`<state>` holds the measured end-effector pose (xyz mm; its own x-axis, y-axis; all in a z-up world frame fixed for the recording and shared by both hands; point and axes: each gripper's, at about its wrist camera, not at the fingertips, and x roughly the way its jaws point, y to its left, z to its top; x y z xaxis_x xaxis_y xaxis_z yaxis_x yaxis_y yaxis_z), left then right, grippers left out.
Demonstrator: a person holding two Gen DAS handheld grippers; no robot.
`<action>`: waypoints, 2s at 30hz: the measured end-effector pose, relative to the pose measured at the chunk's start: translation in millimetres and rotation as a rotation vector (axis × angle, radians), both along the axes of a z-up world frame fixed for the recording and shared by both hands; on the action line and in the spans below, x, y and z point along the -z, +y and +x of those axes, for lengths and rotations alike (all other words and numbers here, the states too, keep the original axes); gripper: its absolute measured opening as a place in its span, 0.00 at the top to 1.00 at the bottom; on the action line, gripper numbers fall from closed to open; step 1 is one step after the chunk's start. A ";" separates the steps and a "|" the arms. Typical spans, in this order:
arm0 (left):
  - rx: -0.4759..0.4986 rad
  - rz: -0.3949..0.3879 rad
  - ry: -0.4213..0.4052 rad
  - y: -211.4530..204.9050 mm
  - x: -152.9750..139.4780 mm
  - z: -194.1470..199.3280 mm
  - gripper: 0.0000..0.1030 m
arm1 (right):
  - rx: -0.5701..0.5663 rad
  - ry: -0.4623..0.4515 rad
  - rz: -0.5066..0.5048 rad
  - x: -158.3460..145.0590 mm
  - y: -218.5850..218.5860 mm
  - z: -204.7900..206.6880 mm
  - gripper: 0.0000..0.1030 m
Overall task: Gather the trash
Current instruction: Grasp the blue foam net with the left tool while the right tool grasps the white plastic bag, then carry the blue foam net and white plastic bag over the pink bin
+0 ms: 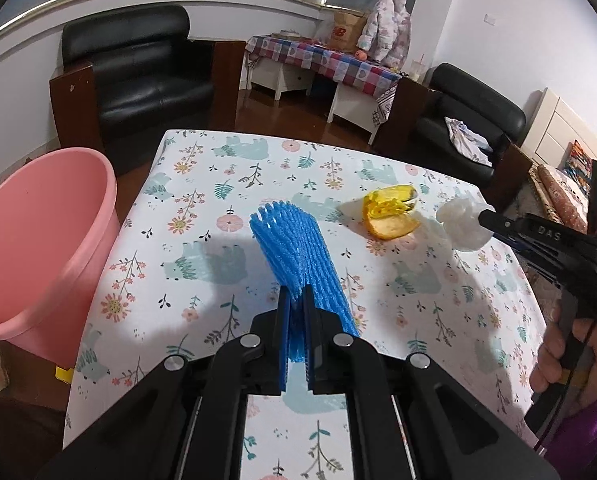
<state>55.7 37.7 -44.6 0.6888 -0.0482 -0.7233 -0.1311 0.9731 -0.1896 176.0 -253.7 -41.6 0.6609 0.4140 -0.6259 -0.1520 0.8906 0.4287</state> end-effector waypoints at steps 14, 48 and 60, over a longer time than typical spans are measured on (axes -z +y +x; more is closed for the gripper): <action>-0.011 0.012 -0.042 -5.8 -18.8 -27.1 0.95 | -0.100 -0.105 0.036 -43.1 18.3 -70.2 0.82; -0.117 -0.005 -0.151 34.4 -51.7 -74.7 0.95 | -0.245 -0.189 0.021 -67.3 72.4 -118.8 0.82; -0.196 -0.007 -0.180 70.9 -52.6 -82.9 0.95 | -0.292 -0.205 -0.003 -73.1 106.3 -116.2 0.82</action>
